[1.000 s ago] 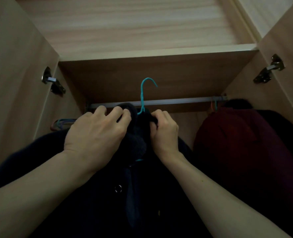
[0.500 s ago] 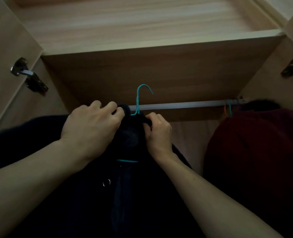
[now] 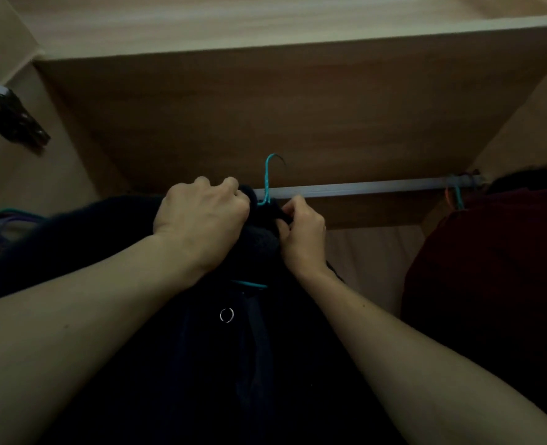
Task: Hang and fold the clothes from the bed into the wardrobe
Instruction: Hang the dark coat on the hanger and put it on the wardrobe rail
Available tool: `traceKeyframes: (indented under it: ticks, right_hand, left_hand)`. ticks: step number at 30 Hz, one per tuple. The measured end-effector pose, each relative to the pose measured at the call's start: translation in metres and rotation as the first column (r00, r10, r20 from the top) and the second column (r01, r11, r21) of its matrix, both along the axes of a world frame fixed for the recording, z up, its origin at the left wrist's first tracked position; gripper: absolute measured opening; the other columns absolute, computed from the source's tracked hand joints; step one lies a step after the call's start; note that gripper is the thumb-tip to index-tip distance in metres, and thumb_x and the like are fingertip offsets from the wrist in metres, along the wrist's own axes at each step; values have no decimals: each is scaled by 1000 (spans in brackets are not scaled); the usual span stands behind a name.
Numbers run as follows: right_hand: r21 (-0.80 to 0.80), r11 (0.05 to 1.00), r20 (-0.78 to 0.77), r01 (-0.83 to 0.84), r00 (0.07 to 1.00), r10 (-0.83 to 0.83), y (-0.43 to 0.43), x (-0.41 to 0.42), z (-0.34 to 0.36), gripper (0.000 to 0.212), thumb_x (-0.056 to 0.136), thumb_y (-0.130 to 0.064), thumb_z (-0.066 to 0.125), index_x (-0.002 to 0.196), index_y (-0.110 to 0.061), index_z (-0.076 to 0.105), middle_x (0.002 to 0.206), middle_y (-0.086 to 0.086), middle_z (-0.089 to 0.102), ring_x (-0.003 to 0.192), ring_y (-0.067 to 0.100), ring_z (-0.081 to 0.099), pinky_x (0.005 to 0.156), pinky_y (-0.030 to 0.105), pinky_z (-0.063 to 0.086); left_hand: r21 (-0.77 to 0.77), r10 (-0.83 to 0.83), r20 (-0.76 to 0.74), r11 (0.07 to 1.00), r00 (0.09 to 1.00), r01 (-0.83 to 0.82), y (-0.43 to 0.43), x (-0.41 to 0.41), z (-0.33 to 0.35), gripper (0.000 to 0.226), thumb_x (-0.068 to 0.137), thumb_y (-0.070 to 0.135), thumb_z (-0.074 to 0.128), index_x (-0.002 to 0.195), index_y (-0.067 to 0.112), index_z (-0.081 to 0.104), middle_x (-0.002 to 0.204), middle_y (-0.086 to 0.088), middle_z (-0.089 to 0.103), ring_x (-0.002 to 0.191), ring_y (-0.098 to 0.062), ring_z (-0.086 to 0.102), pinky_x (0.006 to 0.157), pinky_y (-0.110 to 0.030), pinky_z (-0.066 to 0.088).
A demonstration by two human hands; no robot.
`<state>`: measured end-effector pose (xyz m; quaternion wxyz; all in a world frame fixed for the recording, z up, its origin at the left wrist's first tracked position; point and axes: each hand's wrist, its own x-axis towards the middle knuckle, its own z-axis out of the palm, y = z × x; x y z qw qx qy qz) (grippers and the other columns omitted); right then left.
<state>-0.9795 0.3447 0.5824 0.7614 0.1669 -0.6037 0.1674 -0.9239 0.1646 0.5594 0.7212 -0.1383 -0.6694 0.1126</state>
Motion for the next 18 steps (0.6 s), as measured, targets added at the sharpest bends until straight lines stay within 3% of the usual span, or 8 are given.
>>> traceKeyframes:
  ticks: [9, 14, 18]
  right_hand:
    - [-16, 993, 118, -114, 986, 115, 4, -60, 63, 16, 87, -7, 65, 89, -14, 51, 78, -1, 56, 76, 20, 56, 65, 31, 41]
    - [-35, 989, 136, -143, 980, 146, 9, -88, 64, 15, 86, -3, 60, 87, -16, 53, 84, 5, 61, 80, 21, 57, 71, 31, 44]
    - [-10, 987, 142, -160, 977, 160, 17, -102, 65, 22, 85, -1, 58, 81, -20, 48, 77, 0, 54, 71, 14, 47, 65, 30, 41]
  left_hand:
    - [36, 42, 96, 998, 994, -46, 8, -52, 54, 27, 101, 18, 36, 121, 19, 55, 100, -1, 45, 94, -28, 58, 61, -39, 43]
    - [17, 89, 120, 996, 989, -91, 21, -70, 57, 32, 102, 21, 34, 130, 21, 52, 114, -2, 52, 96, -26, 59, 62, -38, 42]
    - [13, 120, 168, 992, 978, -124, 30, -75, 59, 34, 103, 22, 37, 134, 24, 49, 121, -3, 52, 96, -25, 59, 60, -37, 42]
